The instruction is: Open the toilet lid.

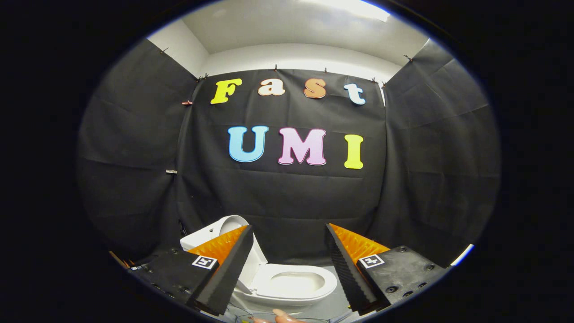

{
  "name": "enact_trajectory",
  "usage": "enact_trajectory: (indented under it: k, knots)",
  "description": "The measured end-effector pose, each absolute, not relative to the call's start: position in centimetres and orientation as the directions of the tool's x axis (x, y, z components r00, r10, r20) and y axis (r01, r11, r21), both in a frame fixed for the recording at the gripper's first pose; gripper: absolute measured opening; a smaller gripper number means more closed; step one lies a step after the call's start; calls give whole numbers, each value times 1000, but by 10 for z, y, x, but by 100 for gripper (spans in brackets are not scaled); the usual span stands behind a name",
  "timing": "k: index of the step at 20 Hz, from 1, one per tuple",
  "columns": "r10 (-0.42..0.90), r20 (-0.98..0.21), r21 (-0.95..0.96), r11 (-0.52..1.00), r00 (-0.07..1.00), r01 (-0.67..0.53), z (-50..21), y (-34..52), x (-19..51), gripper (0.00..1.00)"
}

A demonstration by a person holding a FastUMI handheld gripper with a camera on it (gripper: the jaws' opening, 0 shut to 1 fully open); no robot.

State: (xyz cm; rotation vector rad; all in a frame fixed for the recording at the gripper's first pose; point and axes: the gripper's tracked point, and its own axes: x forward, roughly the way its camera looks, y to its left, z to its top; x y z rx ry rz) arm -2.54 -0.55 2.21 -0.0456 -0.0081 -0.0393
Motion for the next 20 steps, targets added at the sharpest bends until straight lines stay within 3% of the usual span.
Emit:
enact_trajectory:
  k: [20]
  knots:
    - [-49,-11,-45,998,999,48,17,-9,-24,99]
